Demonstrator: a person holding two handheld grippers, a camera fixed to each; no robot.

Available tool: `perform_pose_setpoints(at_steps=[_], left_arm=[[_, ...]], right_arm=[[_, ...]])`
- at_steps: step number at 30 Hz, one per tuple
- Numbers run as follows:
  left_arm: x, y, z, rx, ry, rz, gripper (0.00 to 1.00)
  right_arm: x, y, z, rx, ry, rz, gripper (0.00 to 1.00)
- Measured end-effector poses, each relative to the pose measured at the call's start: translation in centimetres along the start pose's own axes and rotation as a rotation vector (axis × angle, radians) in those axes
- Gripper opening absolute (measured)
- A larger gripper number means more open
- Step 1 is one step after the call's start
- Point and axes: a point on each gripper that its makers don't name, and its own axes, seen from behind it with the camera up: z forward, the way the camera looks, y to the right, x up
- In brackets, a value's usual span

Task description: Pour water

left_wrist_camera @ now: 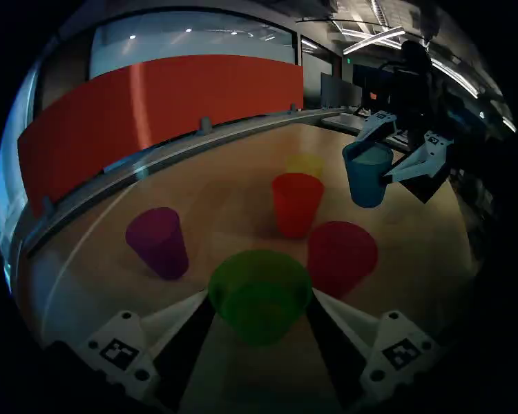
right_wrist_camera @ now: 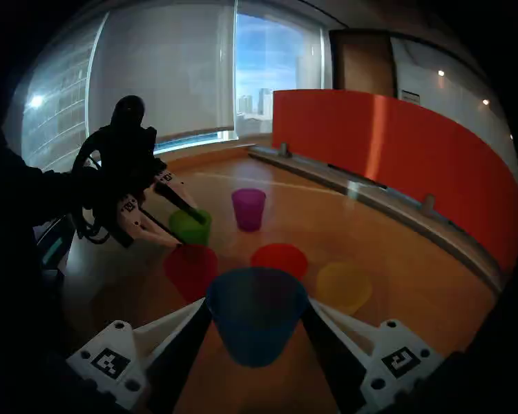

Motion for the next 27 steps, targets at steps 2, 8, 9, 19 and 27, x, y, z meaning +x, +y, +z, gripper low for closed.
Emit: perform_pose_setpoints(at_steps=[2, 8, 9, 19, 27], left_arm=[[-0.1, -0.1, 0.1, 0.001, -0.002, 0.0, 0.86], [-0.7, 0.0, 0.3, 0.0, -0.006, -0.01, 0.86], [-0.8, 0.0, 0.2, 0.0, -0.006, -0.011, 0.86], [-1.3, 0.1, 0.0, 0.001, -0.01, -0.009, 0.86], [-1.4, 0.2, 0.0, -0.003, -0.03, 0.018, 0.86]], right_arm=[[-0.2, 0.1, 0.1, -0.002, -0.006, -0.001, 0.91], [-0.8, 0.1, 0.3, -0.006, -0.019, 0.001, 0.91], [-0.9, 0.0, 0.3, -0.007, -0.02, 0.002, 0.91], [-2.4, 0.0, 0.6, -0.018, -0.052, 0.003, 0.91], [-4.4, 0.0, 1.0, -0.029, -0.094, 0.002, 0.91]])
